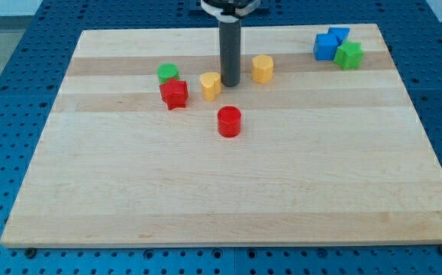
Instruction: Move the yellow hexagon to the top of the board
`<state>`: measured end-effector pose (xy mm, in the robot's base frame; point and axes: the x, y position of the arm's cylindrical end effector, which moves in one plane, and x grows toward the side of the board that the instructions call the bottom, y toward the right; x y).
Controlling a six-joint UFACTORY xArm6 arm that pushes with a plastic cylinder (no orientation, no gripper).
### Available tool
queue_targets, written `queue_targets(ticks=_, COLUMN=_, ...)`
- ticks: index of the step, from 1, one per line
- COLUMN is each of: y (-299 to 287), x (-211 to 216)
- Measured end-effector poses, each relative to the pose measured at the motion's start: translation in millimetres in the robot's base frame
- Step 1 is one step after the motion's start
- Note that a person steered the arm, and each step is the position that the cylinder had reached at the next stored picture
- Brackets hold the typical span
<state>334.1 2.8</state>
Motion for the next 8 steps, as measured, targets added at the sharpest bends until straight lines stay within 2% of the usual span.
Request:
queue_targets(ticks=3, y=97.6, x=-5.3)
queue_targets(ticks=8, y=121.4, x=-93.7)
